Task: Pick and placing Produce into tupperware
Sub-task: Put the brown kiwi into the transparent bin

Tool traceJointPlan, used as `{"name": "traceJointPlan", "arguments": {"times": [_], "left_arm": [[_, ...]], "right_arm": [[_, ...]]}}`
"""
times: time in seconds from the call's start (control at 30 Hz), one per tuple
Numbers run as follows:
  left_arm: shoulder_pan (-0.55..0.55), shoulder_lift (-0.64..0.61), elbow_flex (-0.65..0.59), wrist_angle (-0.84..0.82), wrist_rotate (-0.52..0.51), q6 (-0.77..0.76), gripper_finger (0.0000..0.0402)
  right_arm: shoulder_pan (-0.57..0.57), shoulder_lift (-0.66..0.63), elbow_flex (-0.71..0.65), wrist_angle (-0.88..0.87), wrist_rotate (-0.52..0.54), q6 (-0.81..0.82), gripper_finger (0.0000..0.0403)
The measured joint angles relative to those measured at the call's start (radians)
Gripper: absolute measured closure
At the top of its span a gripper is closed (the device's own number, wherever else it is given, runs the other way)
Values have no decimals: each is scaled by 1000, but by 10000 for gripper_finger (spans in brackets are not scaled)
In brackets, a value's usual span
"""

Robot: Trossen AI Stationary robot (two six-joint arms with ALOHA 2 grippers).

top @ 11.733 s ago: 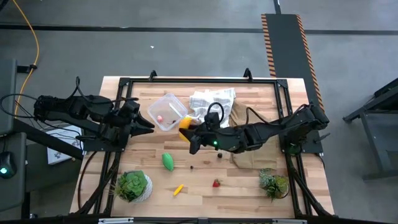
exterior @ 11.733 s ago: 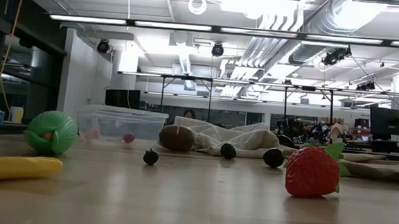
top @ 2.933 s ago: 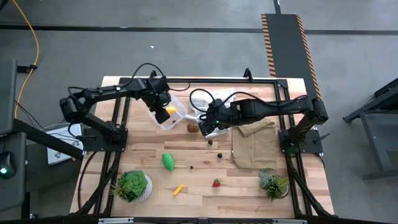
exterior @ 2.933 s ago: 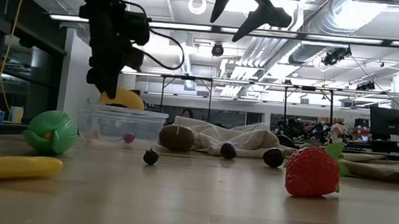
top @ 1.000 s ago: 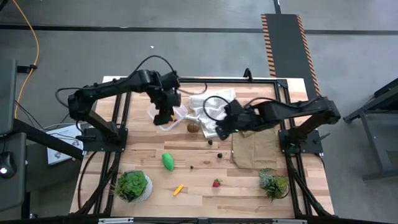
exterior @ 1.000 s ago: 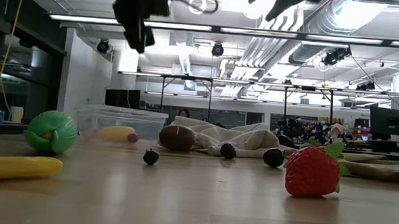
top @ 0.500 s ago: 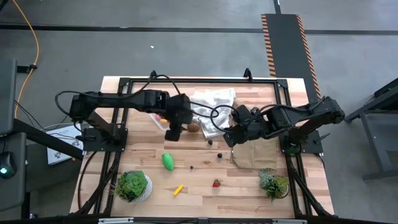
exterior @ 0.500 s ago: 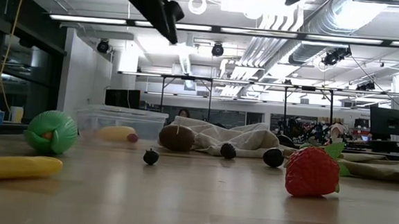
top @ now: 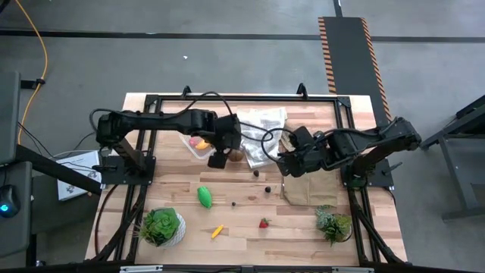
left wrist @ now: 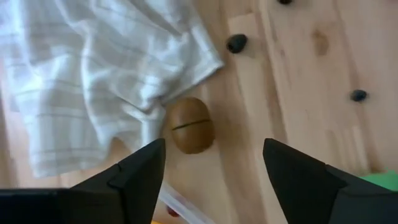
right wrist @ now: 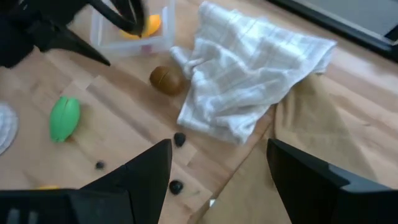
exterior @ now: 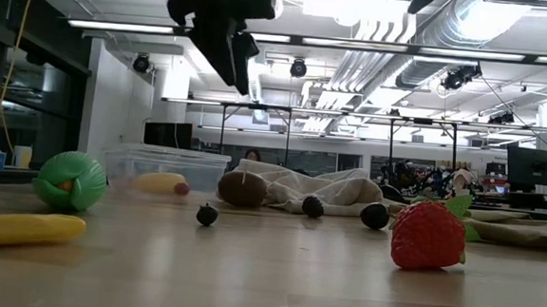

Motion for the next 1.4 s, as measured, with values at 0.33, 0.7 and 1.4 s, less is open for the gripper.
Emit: {"name": "traceJointPlan", "arguments": {"times": [0.33, 0.7, 1.4], "left_arm": [[92, 61, 0, -1, 72, -28, 182], [89, 82, 0, 107, 91, -64, 167], [90, 294, 134, 20, 83, -99, 162]], "right_arm": [[0, -45, 0, -74, 39, 34, 148], [33, -116, 0, -162, 73, 93, 148], [34, -124, 0, -187, 80, 100, 148]]}}
